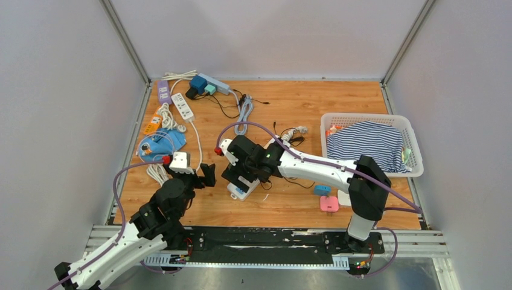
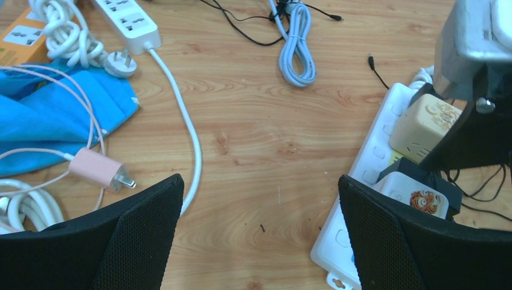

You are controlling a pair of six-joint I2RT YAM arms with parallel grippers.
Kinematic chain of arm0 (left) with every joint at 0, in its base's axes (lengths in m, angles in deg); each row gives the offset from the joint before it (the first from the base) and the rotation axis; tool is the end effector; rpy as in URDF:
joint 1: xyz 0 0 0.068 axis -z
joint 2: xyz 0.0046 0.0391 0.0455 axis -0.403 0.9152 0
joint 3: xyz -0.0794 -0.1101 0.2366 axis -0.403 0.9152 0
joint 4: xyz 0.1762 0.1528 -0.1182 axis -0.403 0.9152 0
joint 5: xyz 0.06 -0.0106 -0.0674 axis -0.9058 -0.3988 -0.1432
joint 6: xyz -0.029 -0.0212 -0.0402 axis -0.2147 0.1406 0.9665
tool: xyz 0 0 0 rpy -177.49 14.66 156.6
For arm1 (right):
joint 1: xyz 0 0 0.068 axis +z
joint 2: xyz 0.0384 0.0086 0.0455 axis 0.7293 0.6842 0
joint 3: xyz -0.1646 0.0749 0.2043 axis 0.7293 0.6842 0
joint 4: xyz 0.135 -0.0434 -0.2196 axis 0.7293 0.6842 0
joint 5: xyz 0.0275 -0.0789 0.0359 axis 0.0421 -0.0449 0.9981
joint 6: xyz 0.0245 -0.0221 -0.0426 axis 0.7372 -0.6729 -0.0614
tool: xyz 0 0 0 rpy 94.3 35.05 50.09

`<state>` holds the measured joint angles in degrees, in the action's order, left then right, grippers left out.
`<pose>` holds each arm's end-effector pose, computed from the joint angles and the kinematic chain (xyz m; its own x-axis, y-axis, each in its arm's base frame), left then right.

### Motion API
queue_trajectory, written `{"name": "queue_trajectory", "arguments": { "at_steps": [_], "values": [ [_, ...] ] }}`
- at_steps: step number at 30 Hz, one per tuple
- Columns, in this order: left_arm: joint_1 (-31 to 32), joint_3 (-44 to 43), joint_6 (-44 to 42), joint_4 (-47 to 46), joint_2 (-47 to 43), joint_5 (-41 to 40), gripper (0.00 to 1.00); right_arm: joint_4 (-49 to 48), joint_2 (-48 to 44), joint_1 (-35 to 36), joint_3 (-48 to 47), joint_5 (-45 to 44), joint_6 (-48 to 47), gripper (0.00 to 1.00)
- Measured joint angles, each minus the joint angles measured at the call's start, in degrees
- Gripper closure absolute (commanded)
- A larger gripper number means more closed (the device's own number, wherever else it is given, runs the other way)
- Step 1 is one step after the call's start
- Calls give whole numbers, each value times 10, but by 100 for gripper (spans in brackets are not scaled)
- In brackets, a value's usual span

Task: Pull the plug off the socket
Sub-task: Remove the plug from the socket.

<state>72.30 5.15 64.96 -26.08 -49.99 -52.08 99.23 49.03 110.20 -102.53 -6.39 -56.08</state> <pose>0.0862 -0.0632 0.2302 -0.1693 -0.1748 -0.9699 0.1145 0.9740 -0.1956 0.1743 0.3448 0.2598 -0.3167 -0.6892 -0.6517 -0.8919 0.4502 -0.0427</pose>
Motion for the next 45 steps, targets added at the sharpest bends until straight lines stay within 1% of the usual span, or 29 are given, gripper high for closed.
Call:
{"name": "queue_trajectory", "arguments": {
  "at_steps": [6, 9, 15, 18, 20, 24, 27, 28, 34, 38, 40, 45],
  "values": [
    [0, 8, 10, 17, -22, -30, 0, -1, 19, 1, 0, 2, 4, 11],
    [0, 8, 14, 20, -27, -35, 0, -3, 29, 2, 0, 2, 4, 20],
    [0, 10, 17, 20, -30, -39, 0, -11, 32, 4, 4, -26, -8, 44],
    [0, 13, 18, 21, -31, -38, 0, -18, 32, 4, 8, -34, -16, 66],
    [0, 14, 18, 21, -31, -33, 0, -24, 31, 4, 13, -35, -28, 78],
    [0, 17, 18, 20, -31, -17, 0, -37, 24, -2, 24, -21, -56, 88],
    [0, 21, 18, 19, -31, -3, 0, -39, 20, -17, 30, 3, -86, 98],
    [0, 23, 18, 18, -32, 2, 0, -39, 18, -22, 32, 11, -96, 100],
    [0, 45, 21, -7, -33, 56, 0, -24, 7, -80, 40, 82, -198, 100],
    [0, 66, 28, -39, -10, 106, 0, -2, 4, -118, 39, 127, -261, 100],
    [0, 74, 35, -64, 13, 134, 0, 9, 2, -134, 39, 147, -289, 100],
    [0, 76, 65, -124, 116, 192, 0, 29, 0, -158, 39, 182, -333, 100]
  ]
}}
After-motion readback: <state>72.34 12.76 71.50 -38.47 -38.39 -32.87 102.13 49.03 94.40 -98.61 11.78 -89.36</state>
